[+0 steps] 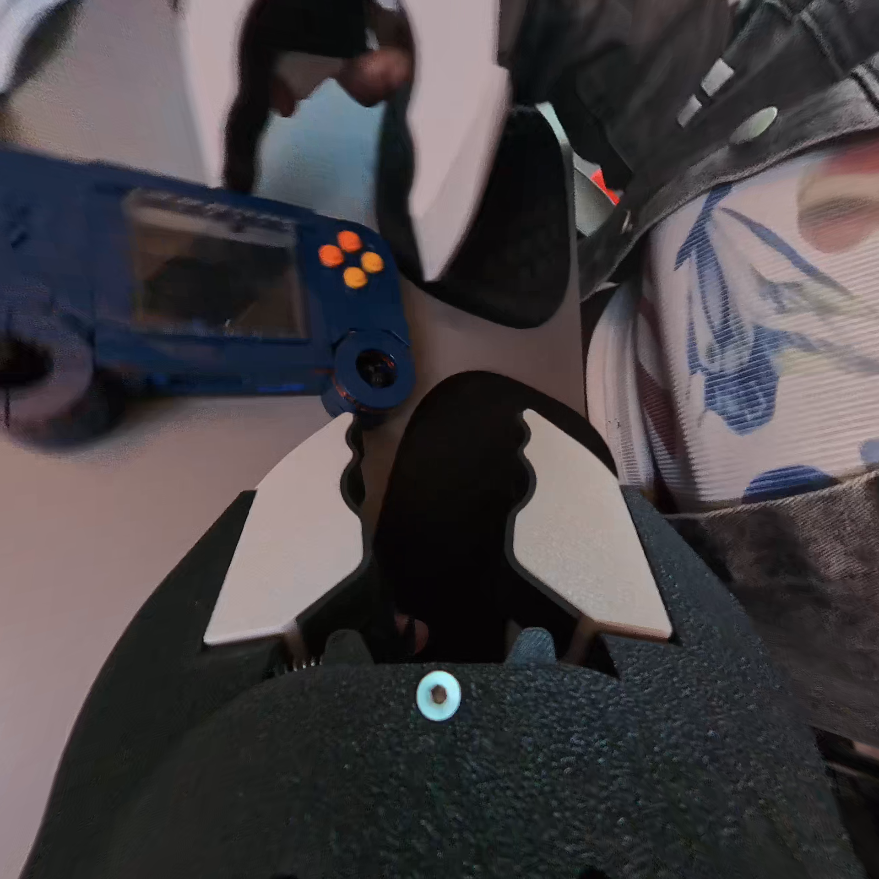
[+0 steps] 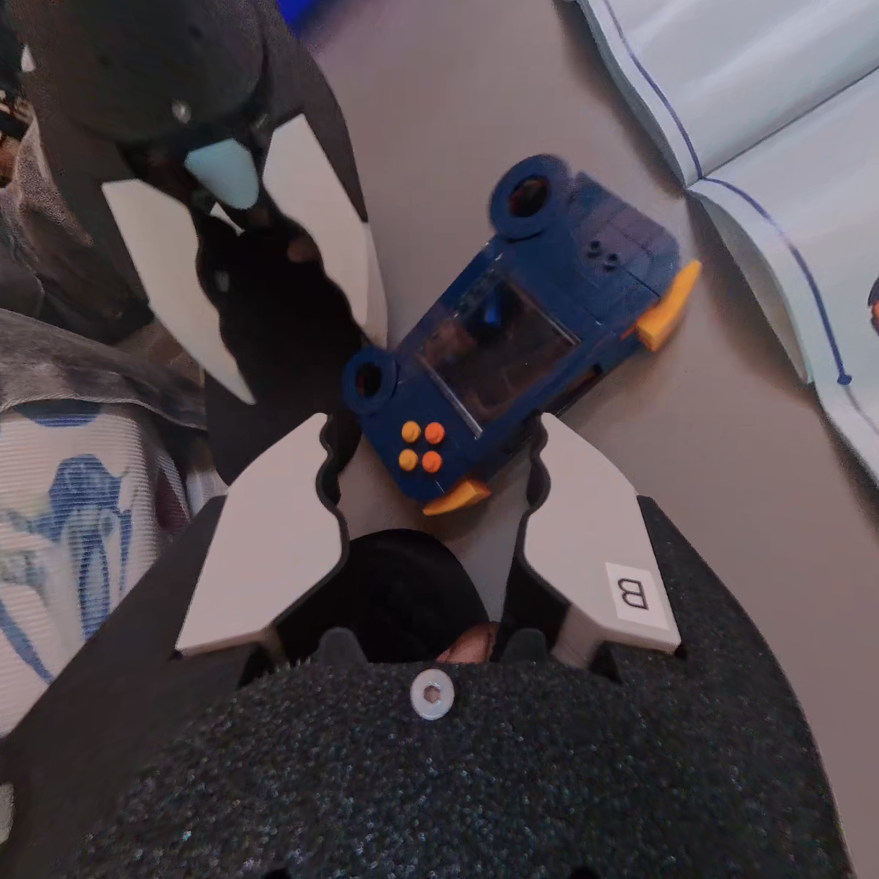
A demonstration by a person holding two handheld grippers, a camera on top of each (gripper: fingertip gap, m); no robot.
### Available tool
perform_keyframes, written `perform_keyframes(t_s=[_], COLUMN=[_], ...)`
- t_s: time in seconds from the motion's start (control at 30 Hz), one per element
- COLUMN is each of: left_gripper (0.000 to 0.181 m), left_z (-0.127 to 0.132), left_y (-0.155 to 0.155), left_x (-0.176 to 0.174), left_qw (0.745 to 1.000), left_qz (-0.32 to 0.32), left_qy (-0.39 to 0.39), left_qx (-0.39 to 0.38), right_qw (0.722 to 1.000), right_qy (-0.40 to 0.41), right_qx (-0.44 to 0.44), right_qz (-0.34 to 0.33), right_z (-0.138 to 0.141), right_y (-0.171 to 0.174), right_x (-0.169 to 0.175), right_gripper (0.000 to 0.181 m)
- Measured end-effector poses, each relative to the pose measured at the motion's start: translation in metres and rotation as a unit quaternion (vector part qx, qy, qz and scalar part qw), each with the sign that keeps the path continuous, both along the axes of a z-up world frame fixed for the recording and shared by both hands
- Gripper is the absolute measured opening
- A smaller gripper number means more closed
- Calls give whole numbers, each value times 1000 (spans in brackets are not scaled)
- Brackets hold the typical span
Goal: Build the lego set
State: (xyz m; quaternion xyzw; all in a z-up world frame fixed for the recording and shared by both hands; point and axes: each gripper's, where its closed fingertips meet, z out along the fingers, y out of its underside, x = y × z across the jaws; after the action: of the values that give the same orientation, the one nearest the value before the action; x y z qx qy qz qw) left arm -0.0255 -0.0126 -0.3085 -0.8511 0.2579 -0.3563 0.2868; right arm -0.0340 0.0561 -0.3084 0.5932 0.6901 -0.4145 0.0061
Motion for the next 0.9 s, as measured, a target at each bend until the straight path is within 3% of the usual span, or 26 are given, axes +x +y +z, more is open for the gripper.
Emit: perform_keyframes(t_s=[0.2, 0.37, 0.43, 0.5, 0.57, 0.6, 0.67, 0.7, 0.73, 0.83, 0.9], left_gripper=[62, 68, 70, 71, 72, 74, 82, 84, 82, 62, 60], left_z=[3, 0, 3, 8, 8, 8, 6, 6, 8, 41, 79], left_y=[12, 27, 32, 37, 40, 42, 48, 51, 51, 59, 71], left_x=[36, 36, 34, 31, 28, 27, 25, 25, 27, 45, 50], left_qw=[1000, 999, 999, 997, 995, 995, 993, 992, 993, 986, 957], left_qz=[-31, 25, 46, 72, 92, 99, 115, 119, 112, 86, 108], left_qy=[1, 20, 8, -11, -12, -8, -2, 0, -5, -58, -99], left_qx=[-1, 7, 15, 27, 30, 31, 35, 35, 37, 131, 251], right_qw=[992, 981, 981, 967, 915, 868, 747, 690, 652, 628, 628], right_qy=[-4, 10, 73, 214, 402, 493, 637, 679, 700, 683, 669], right_qx=[-40, -73, -78, -82, -34, 2, 79, 115, 151, 218, 238], right_qz=[118, 177, 162, 109, 13, -52, -177, -223, -250, -304, -318], right_z=[2, 6, 28, 77, 135, 164, 211, 224, 227, 205, 186], right_y=[-6, 4, 13, 28, 59, 79, 115, 127, 134, 148, 154], right_x=[-21, -41, -48, -52, -45, -33, 5, 25, 40, 50, 47], right_gripper=[72, 62, 51, 48, 51, 54, 64, 72, 79, 107, 127])
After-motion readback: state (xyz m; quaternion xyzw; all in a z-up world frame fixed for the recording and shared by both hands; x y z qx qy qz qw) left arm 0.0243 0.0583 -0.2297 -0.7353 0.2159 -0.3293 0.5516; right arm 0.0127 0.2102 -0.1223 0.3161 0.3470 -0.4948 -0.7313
